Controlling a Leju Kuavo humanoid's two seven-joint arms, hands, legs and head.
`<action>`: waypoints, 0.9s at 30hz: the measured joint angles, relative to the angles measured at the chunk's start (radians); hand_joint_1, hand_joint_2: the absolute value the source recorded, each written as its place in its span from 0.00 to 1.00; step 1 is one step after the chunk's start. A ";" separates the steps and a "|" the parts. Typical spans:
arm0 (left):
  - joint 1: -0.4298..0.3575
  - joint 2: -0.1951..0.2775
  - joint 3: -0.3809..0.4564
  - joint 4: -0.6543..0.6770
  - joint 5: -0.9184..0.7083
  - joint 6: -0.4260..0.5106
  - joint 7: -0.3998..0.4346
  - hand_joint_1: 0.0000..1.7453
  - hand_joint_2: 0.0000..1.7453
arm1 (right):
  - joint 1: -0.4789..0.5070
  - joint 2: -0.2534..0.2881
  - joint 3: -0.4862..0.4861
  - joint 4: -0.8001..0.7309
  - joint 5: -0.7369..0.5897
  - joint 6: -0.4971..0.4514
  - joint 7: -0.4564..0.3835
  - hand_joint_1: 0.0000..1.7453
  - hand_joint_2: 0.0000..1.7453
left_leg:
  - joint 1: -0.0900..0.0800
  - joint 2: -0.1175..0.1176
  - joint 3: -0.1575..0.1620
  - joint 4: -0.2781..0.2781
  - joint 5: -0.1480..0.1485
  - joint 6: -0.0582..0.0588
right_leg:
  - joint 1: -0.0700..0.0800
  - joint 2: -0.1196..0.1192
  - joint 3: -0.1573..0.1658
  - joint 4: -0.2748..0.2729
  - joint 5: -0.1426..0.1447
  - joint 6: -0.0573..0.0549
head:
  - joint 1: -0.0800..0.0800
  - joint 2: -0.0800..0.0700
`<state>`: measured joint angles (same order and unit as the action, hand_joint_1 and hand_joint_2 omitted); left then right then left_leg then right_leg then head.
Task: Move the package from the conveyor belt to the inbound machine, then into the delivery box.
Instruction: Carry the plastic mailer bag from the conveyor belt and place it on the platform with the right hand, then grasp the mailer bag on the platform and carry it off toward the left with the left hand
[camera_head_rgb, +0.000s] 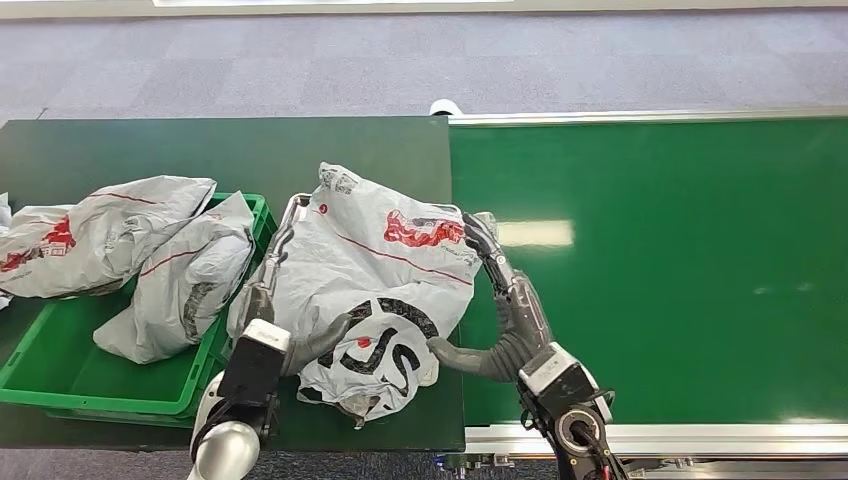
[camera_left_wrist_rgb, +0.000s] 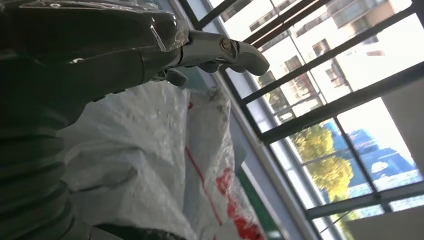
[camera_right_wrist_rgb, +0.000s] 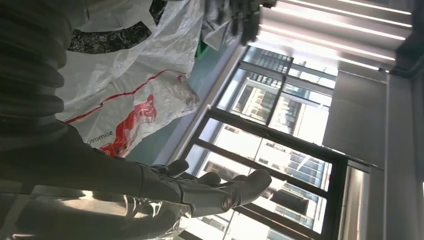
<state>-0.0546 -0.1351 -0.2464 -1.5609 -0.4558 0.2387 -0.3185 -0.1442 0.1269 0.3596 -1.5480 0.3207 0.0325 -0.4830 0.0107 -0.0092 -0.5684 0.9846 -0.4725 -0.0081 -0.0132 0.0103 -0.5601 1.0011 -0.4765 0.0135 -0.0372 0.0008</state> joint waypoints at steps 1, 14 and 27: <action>-0.019 0.000 -0.020 0.035 -0.069 -0.021 0.047 0.00 1.00 | 0.020 0.000 -0.011 -0.016 -0.020 0.010 -0.013 0.00 1.00 | 0.000 0.000 0.000 0.000 0.000 0.000 | 0.000 0.000 0.000 0.000 0.000 0.000 | 0.000 0.000; -0.220 -0.031 -0.164 0.395 -0.447 -0.154 0.254 0.96 1.00 | 0.079 0.029 -0.046 -0.042 -0.060 0.066 -0.041 0.00 1.00 | 0.000 -0.001 0.000 0.000 0.000 0.000 | 0.000 0.000 0.001 0.000 0.000 0.000 | 0.000 0.000; -0.283 -0.043 -0.160 0.501 -0.385 -0.165 0.202 0.85 1.00 | 0.080 0.035 -0.060 -0.025 -0.057 0.067 -0.041 0.00 1.00 | 0.000 -0.001 0.003 0.000 0.000 0.000 | 0.000 -0.001 0.005 0.000 0.000 0.000 | 0.000 0.000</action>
<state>-0.3378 -0.1781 -0.4067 -1.0601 -0.8404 0.0733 -0.1166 -0.0646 0.1619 0.2999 -1.5725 0.2636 0.0999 -0.5237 0.0104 -0.0106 -0.5654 0.9846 -0.4724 -0.0080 -0.0134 0.0093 -0.5554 1.0011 -0.4764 0.0136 -0.0373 0.0008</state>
